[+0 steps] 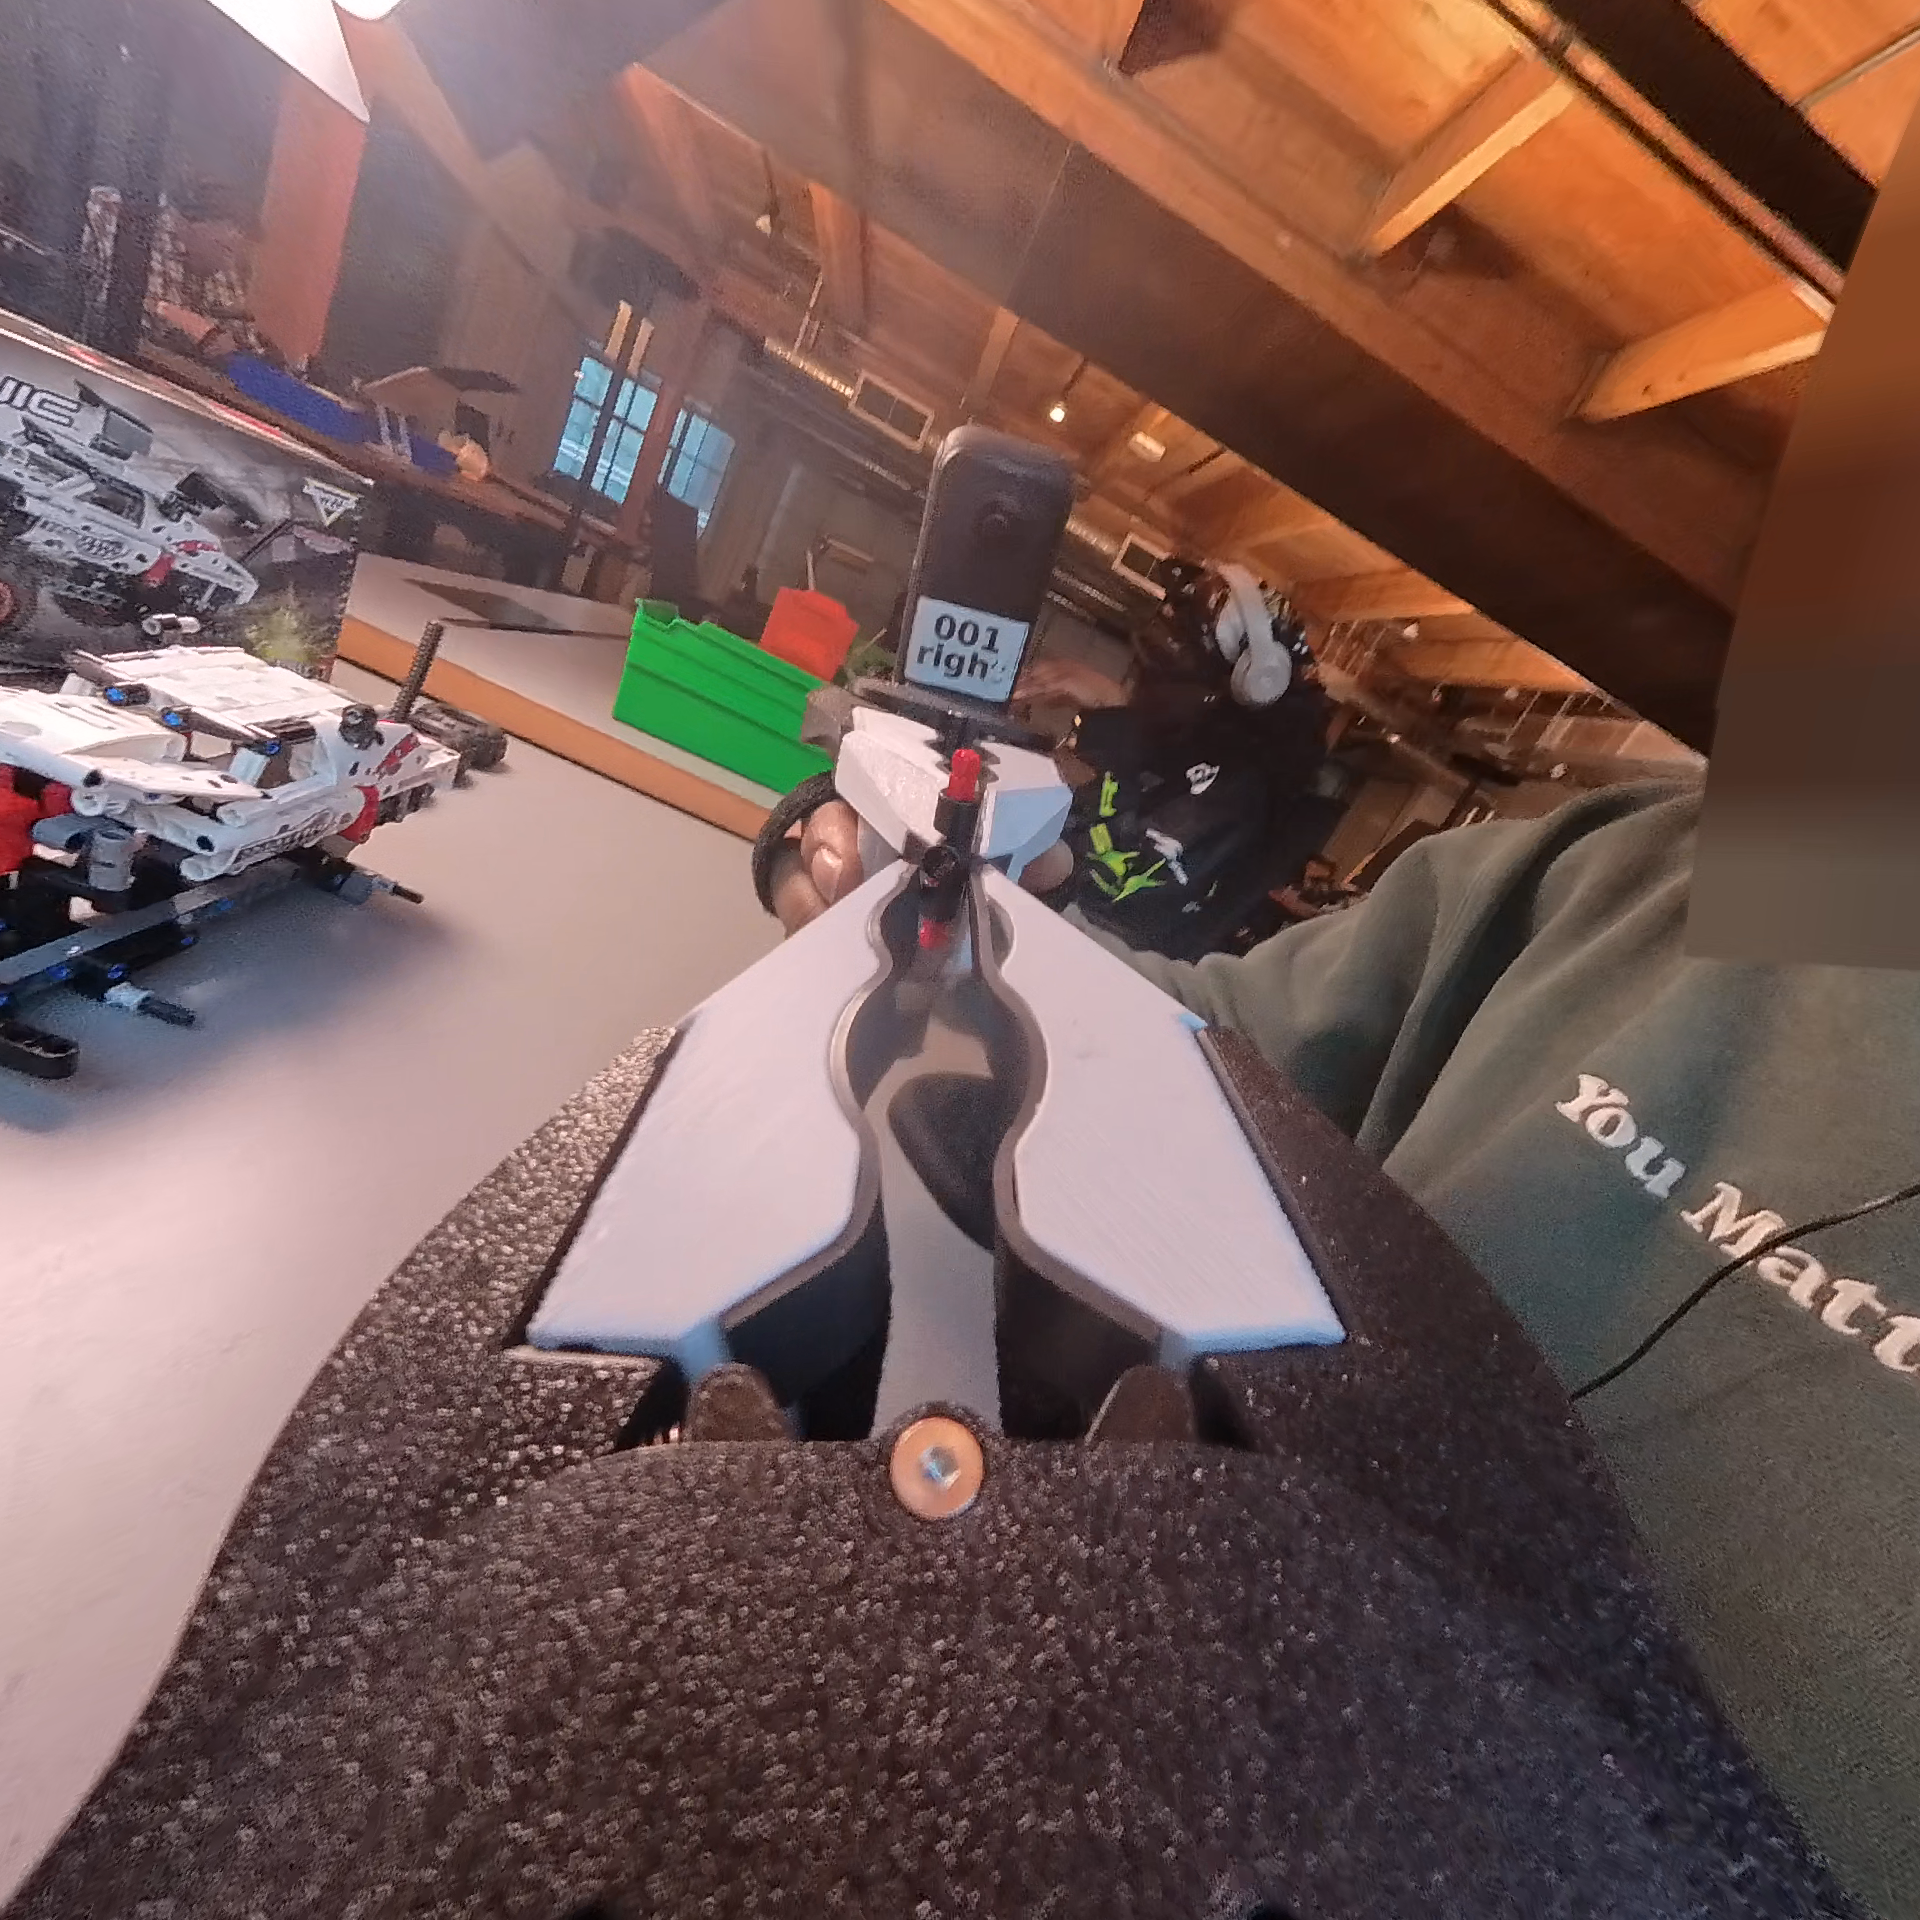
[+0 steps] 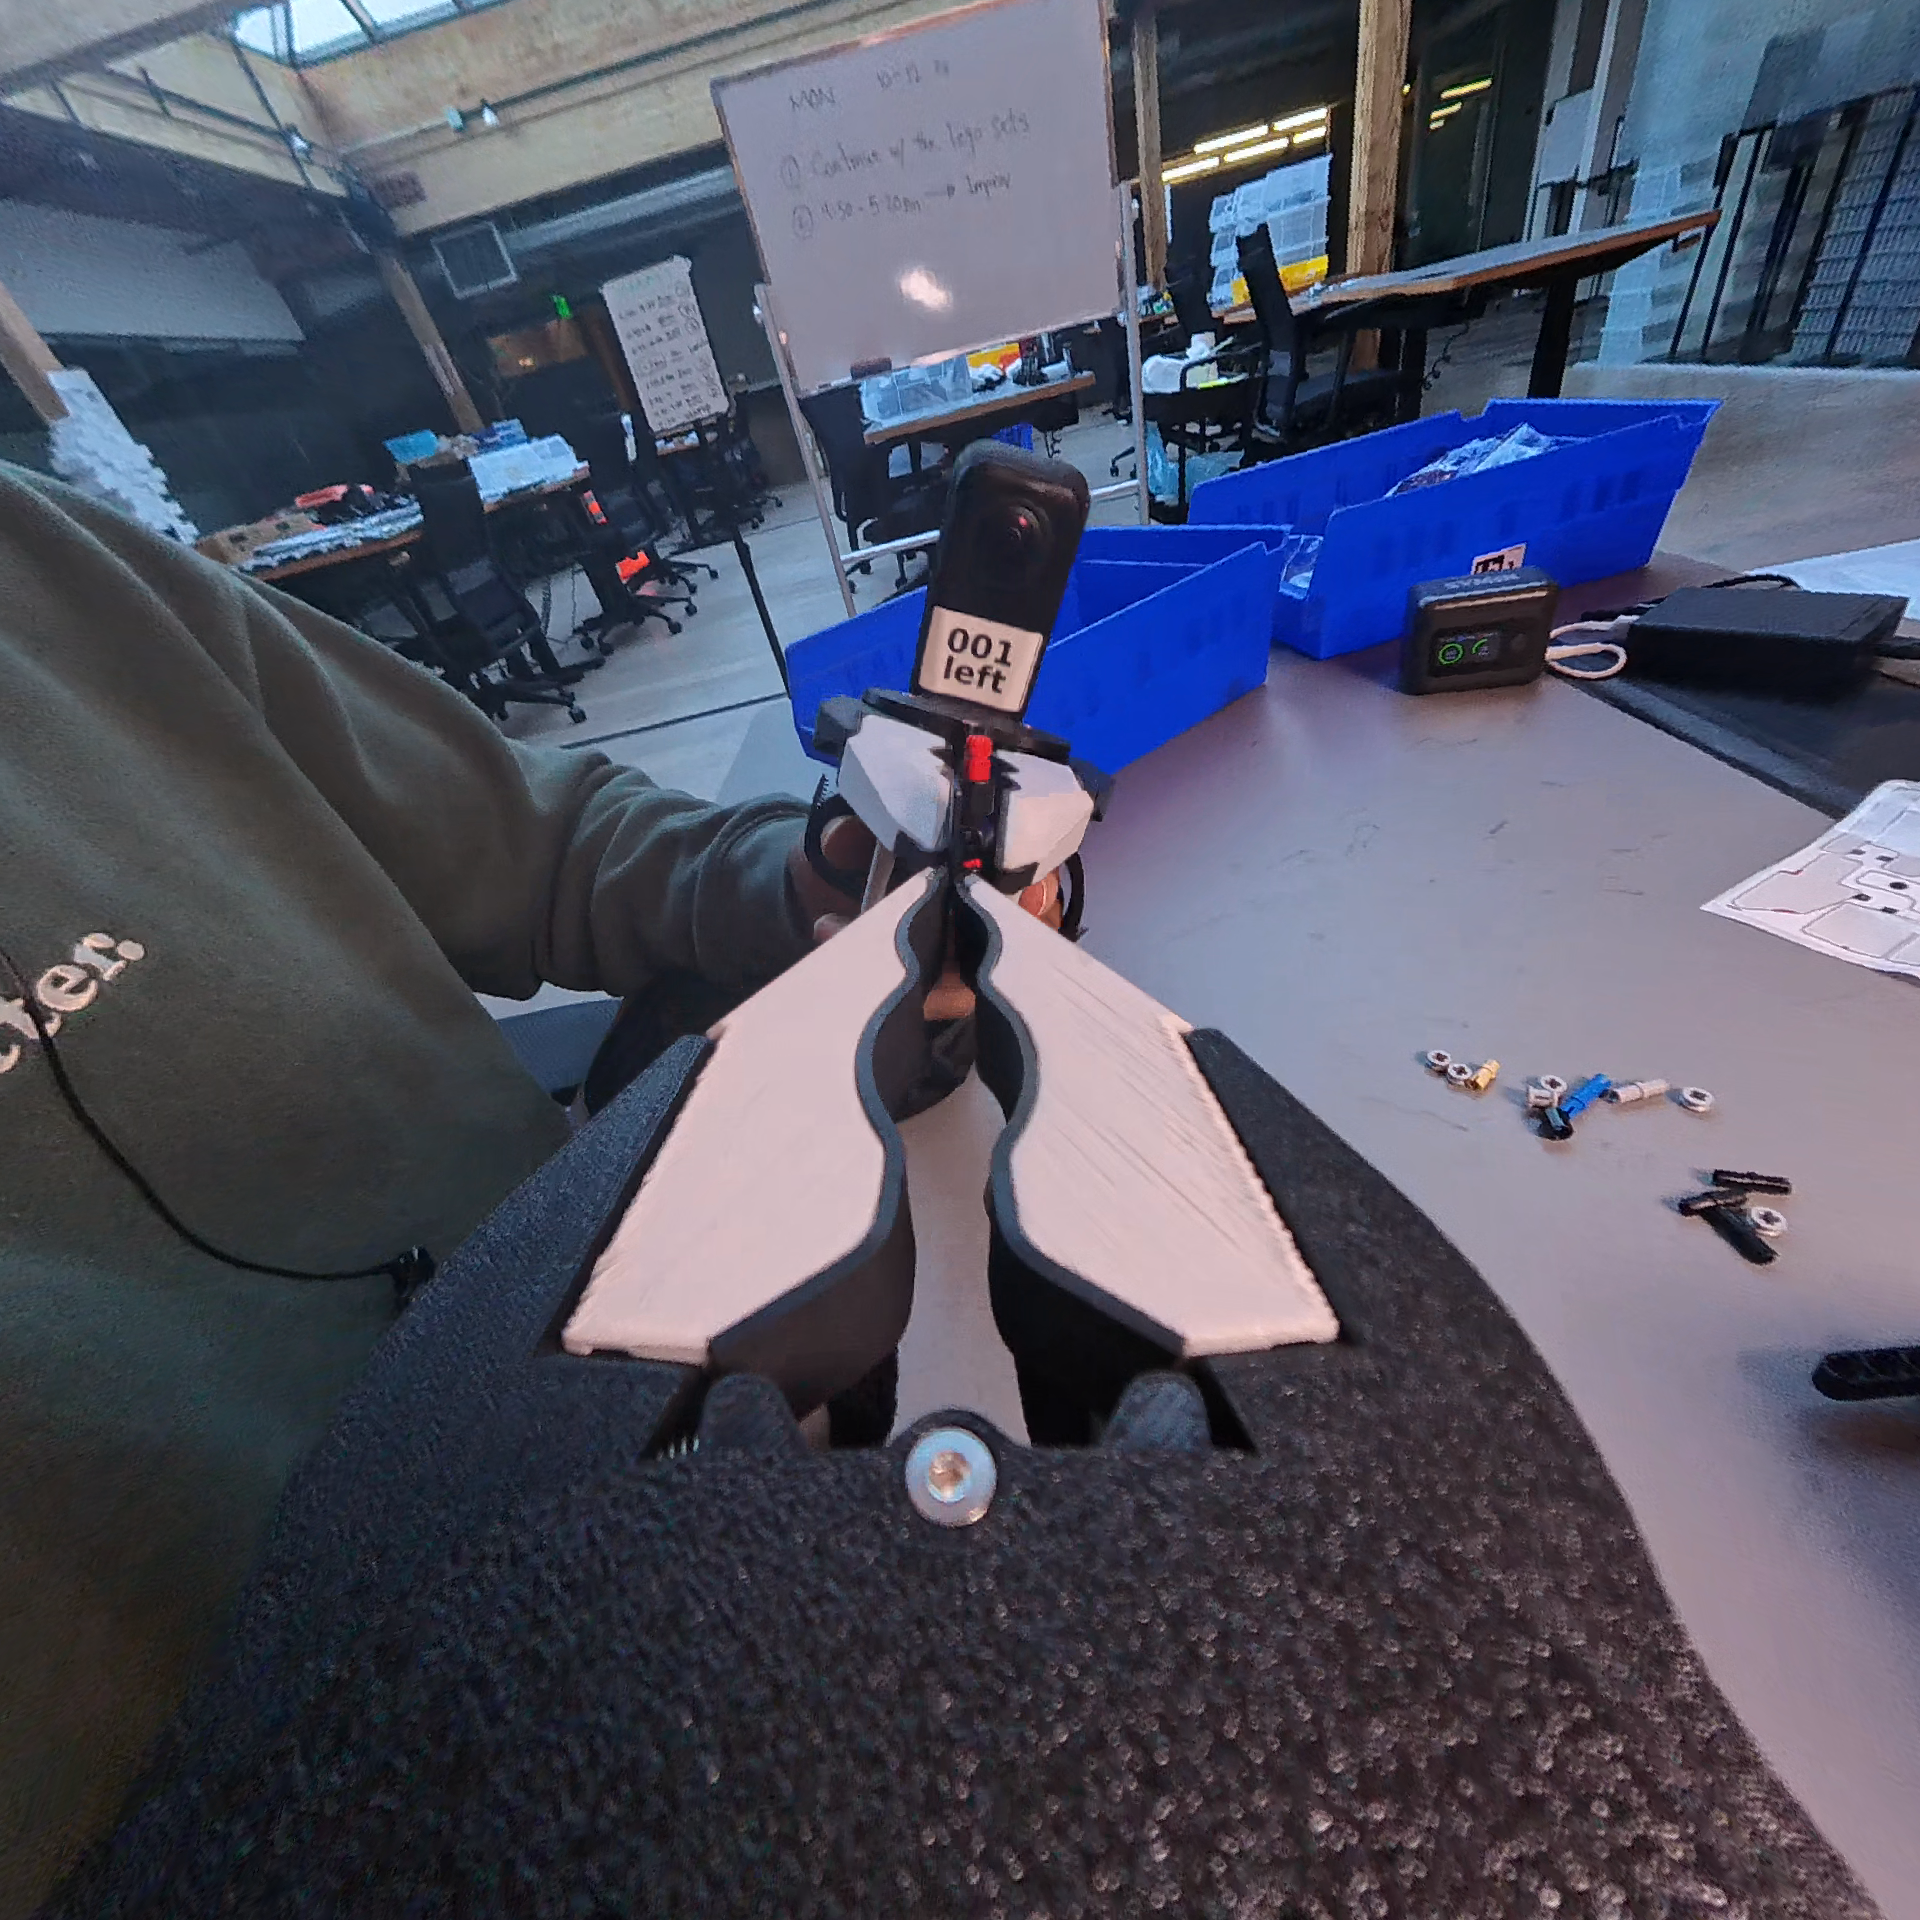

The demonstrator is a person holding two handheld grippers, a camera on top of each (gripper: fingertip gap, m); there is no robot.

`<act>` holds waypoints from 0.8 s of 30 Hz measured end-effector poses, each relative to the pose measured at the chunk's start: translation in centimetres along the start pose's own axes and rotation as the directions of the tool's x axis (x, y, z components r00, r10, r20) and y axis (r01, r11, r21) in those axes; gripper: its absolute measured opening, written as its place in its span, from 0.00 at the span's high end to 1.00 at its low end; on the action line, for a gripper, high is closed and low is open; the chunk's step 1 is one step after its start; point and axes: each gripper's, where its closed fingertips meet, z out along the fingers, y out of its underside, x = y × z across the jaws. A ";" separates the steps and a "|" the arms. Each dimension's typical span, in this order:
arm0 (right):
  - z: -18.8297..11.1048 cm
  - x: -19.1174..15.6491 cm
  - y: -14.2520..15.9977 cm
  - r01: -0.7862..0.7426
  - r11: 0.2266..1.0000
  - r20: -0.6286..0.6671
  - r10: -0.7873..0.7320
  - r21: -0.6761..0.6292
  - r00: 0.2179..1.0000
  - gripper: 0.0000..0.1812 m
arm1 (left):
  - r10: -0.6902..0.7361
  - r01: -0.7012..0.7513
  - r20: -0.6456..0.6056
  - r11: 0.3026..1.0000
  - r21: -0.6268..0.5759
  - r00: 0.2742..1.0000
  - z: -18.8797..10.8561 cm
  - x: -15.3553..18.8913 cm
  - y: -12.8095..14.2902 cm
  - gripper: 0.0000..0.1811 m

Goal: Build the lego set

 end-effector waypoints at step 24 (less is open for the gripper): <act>-0.3 -0.7 -0.6 0.085 0.996 -0.003 -0.085 0.040 0.996 0.94 | 0.098 -0.098 0.002 0.995 -0.017 0.995 -0.8 0.9 -0.5 0.97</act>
